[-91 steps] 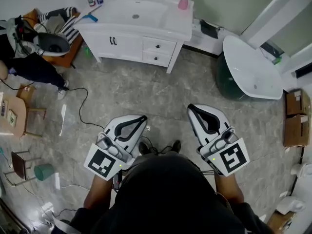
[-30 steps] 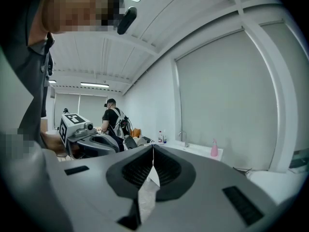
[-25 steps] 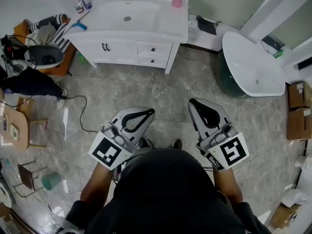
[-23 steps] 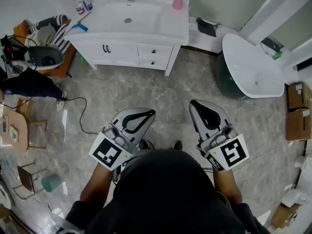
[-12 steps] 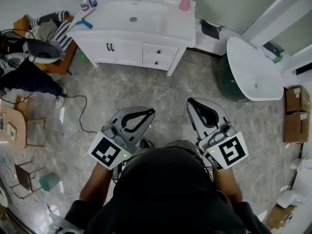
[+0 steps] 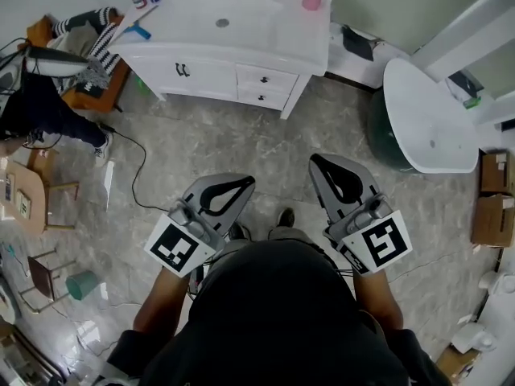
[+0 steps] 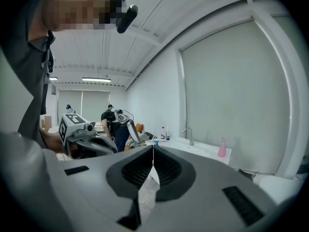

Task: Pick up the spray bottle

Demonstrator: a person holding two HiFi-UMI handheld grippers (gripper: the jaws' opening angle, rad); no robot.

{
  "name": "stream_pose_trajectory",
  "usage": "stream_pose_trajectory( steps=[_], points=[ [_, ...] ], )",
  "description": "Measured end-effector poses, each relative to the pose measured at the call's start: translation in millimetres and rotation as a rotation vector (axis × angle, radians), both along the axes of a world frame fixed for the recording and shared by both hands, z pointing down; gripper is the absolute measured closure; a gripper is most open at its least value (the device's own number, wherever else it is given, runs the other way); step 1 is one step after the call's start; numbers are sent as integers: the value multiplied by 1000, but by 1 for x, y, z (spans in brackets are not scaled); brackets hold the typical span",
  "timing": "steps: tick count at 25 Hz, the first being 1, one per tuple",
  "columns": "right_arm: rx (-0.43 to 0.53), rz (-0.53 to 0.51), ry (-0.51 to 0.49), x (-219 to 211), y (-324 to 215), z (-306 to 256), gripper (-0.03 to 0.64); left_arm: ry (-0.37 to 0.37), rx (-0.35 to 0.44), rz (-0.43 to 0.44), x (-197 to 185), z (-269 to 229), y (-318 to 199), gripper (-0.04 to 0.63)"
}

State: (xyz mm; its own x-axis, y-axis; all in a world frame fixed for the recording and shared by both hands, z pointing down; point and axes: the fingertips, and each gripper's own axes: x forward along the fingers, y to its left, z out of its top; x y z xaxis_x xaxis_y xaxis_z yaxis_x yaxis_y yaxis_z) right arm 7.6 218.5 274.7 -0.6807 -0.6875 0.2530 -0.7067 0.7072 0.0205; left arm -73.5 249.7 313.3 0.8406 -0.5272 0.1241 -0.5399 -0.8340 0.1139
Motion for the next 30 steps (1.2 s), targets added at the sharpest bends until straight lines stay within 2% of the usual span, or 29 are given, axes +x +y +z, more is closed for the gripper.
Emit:
stream_pose_trajectory(
  steps=[3, 9, 15, 20, 25, 28, 30],
  points=[
    [-13, -8, -3, 26, -17, 6, 607, -21, 4, 28, 35, 4, -17, 592],
    [-24, 33, -10, 87, -47, 11, 607, -14, 44, 67, 100, -6, -47, 592],
    [-26, 35, -35, 126, -63, 12, 607, -40, 58, 74, 140, -11, -63, 592],
    [-52, 49, -37, 133, -80, 27, 607, -71, 65, 82, 142, -8, -68, 592],
    [-14, 109, -36, 109, -101, 19, 607, -69, 6, 152, 118, 10, -77, 592],
    [-15, 180, -70, 90, -104, 14, 607, -90, 101, 257, 102, -1, -92, 592],
    [-32, 184, -55, 69, -106, 19, 607, -73, 117, 268, 84, -9, -106, 592]
  ],
)
